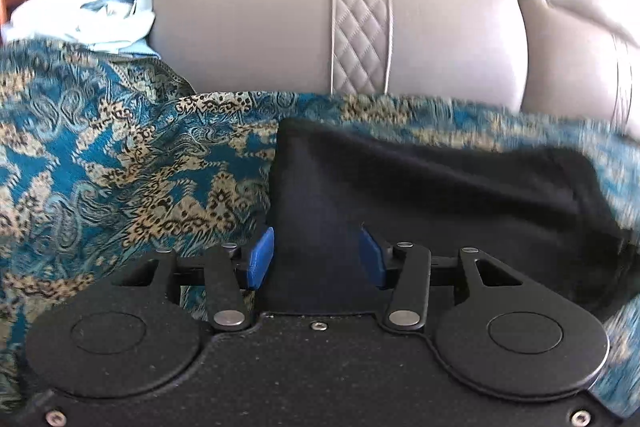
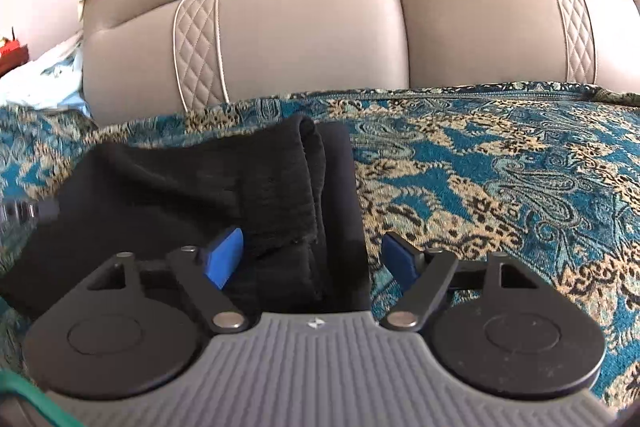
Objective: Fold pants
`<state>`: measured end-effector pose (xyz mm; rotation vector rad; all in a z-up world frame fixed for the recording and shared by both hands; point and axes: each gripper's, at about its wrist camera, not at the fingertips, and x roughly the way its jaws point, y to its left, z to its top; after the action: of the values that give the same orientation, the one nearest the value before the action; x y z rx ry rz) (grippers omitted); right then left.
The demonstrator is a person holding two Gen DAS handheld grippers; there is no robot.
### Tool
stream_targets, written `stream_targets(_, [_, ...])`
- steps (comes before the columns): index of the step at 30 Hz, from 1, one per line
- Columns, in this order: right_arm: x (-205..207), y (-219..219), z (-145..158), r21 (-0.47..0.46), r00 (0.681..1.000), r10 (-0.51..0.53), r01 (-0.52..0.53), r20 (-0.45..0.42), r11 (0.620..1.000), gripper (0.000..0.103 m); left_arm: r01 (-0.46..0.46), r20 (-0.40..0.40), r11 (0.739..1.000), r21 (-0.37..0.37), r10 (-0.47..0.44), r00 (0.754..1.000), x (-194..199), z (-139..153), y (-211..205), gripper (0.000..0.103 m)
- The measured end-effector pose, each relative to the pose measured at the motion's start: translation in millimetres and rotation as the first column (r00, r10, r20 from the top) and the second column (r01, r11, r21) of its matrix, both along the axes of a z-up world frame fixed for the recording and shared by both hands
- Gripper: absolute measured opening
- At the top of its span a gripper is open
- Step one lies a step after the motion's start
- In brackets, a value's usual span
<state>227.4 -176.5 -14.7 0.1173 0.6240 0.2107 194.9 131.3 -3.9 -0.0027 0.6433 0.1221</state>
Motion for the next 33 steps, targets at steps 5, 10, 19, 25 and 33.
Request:
stream_targets(5, [-8.2,-6.5,24.8,0.069,0.997,0.001,-0.007,0.080,0.998,0.090,0.024,-0.017,1.000,0.007,-0.024,1.000,-16.6,-2.4,-12.6,0.052])
stream_targets(10, [-29.0,-0.6,35.0,0.038,0.992,0.037,-0.042,0.121,0.998,0.092,0.044,-0.019,0.999,0.005,-0.044,0.999,-33.7,1.0,-23.0,0.063])
stream_targets(19, [-83.7,27.7,18.6,-0.100,0.985,0.090,-0.076,0.148,0.992,0.100,0.065,-0.031,0.998,0.015,-0.064,0.997,-69.5,-6.9,-42.0,0.085])
stream_targets(25, [-101.0,40.3,-0.9,-0.158,0.988,0.104,-0.085,0.115,0.984,0.101,0.057,-0.037,0.997,0.060,-0.054,0.998,-87.1,-19.9,-52.1,0.091])
stream_targets(33, [-101.6,47.2,-24.1,-0.193,0.994,0.080,-0.063,0.080,0.979,0.102,0.029,-0.101,0.999,-0.019,-0.031,0.994,-94.9,-38.9,-50.3,0.092])
